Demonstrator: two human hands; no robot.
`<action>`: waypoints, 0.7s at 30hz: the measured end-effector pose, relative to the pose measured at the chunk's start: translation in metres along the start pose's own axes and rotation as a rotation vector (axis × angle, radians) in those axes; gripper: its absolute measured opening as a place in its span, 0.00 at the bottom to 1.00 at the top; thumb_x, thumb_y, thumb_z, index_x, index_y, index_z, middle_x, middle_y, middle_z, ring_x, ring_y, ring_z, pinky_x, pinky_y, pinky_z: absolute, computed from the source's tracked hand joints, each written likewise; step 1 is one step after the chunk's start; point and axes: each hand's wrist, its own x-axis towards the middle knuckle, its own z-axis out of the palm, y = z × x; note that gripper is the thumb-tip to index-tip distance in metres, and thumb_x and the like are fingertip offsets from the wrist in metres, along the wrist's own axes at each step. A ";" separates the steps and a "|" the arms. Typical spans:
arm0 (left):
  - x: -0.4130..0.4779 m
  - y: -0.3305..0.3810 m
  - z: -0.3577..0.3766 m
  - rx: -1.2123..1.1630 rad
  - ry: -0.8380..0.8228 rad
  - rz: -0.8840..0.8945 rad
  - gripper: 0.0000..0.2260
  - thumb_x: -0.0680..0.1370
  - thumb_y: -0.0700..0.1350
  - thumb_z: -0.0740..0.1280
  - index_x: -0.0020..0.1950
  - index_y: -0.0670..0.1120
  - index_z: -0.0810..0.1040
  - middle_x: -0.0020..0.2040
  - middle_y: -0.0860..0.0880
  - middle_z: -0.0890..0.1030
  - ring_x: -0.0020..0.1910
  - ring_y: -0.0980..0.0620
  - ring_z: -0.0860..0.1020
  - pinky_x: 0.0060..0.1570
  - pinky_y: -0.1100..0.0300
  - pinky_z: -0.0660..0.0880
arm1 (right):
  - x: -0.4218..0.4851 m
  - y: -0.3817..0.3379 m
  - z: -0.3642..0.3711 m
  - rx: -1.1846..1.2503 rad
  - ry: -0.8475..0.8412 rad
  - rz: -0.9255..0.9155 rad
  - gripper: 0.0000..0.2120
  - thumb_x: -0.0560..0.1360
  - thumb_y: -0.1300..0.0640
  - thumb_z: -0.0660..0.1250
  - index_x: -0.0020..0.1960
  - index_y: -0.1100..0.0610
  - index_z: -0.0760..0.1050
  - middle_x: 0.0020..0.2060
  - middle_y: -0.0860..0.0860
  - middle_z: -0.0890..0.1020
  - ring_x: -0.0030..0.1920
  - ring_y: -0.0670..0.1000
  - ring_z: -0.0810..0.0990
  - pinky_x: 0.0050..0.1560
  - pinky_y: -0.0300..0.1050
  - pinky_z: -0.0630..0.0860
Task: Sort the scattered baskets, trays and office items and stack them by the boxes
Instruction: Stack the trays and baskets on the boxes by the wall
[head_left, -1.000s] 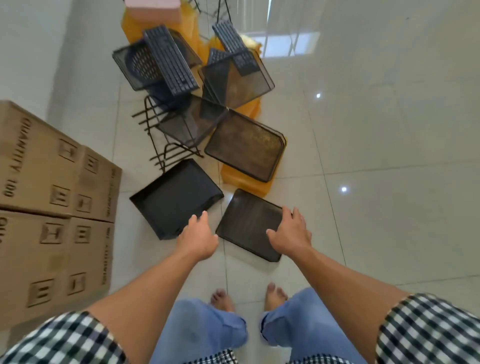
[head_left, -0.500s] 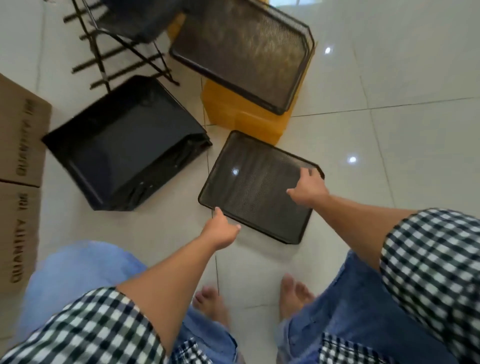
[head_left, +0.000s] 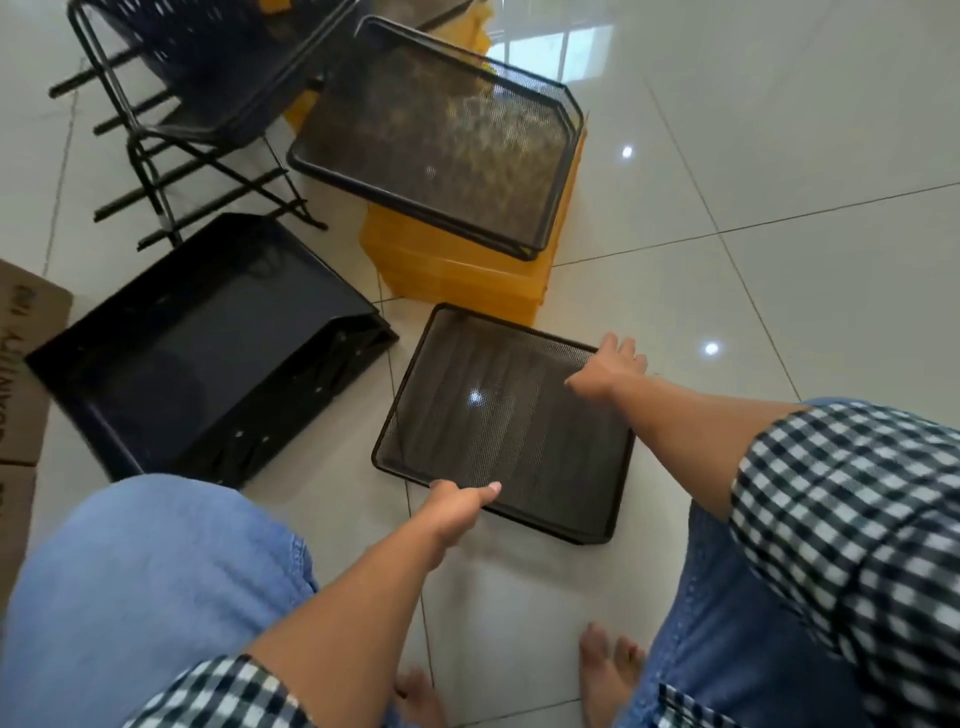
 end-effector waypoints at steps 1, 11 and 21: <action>0.000 0.002 -0.001 -0.029 -0.005 0.002 0.40 0.79 0.56 0.70 0.80 0.39 0.52 0.76 0.42 0.66 0.67 0.44 0.74 0.70 0.46 0.70 | 0.003 -0.001 0.000 0.003 -0.006 -0.008 0.42 0.78 0.53 0.69 0.82 0.56 0.47 0.81 0.58 0.49 0.79 0.63 0.51 0.77 0.63 0.56; 0.000 0.000 0.002 -0.152 0.027 0.000 0.39 0.78 0.57 0.71 0.79 0.40 0.56 0.70 0.46 0.70 0.61 0.47 0.76 0.68 0.46 0.72 | 0.014 -0.003 0.001 -0.051 -0.102 -0.038 0.44 0.76 0.46 0.71 0.81 0.59 0.50 0.77 0.61 0.60 0.76 0.65 0.60 0.76 0.61 0.61; 0.018 -0.013 -0.001 -0.389 0.296 -0.087 0.27 0.80 0.47 0.70 0.75 0.38 0.65 0.74 0.42 0.70 0.70 0.40 0.71 0.69 0.47 0.70 | 0.004 0.004 0.017 -0.371 -0.213 -0.100 0.29 0.80 0.44 0.64 0.75 0.60 0.68 0.69 0.61 0.71 0.70 0.63 0.69 0.70 0.54 0.69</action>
